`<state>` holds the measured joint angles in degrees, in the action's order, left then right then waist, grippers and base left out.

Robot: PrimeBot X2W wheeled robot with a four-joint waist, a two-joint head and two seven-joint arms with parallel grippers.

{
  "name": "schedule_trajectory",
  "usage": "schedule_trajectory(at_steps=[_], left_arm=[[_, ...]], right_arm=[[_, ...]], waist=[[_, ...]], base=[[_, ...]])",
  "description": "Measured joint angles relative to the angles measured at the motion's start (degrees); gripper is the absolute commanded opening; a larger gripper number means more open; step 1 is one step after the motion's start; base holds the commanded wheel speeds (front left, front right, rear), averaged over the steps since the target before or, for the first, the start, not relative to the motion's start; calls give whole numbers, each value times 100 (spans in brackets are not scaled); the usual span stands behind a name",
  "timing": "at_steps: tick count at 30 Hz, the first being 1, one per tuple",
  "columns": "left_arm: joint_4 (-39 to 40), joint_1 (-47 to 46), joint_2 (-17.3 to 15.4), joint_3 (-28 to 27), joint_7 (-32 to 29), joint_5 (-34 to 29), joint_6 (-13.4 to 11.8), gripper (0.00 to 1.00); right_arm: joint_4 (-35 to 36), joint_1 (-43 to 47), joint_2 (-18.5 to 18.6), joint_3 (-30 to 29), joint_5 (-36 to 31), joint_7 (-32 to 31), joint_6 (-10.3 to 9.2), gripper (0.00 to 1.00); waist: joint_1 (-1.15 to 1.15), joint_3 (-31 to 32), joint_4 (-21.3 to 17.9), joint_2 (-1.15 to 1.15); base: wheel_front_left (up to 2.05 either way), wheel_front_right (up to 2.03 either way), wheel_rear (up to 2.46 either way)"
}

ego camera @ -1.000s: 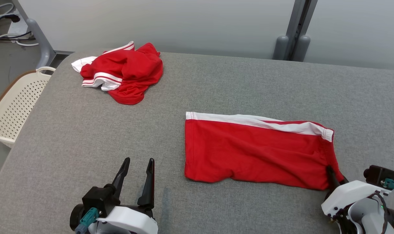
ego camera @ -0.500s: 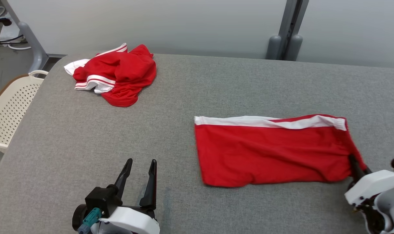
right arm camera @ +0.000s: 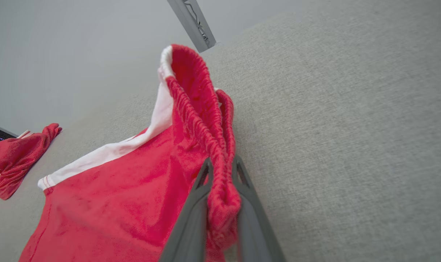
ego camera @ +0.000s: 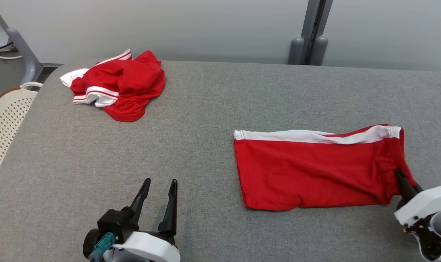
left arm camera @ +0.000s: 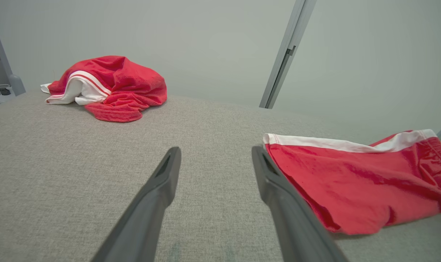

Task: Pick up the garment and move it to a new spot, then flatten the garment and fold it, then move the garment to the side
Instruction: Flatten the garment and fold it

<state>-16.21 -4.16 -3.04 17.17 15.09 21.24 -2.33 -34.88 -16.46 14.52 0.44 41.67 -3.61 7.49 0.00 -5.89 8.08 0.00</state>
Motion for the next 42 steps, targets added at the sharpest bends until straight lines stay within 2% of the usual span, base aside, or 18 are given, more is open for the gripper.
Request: schedule_trajectory(at_steps=[10,16,25,42], left_arm=[[-65,-25,10,37,0,1,34,100],[-91,-26,14,67,0,16,53,100],[-112,-38,19,140,0,97,75,100],[-91,-49,22,232,0,165,42,100]], right_arm=[[1092,86,-243,521,66,-260,-1,0],[1401,36,-480,803,-54,-408,-1,0],[1066,-239,-829,1250,-409,-392,-1,0],[-43,-711,-1076,2037,-714,51,-1,0]], waist=[[0,71,107,0],[0,121,213,0],[0,154,433,0],[0,66,688,0]], base=[[0,0,0],[0,0,0],[0,0,0],[0,0,0]])
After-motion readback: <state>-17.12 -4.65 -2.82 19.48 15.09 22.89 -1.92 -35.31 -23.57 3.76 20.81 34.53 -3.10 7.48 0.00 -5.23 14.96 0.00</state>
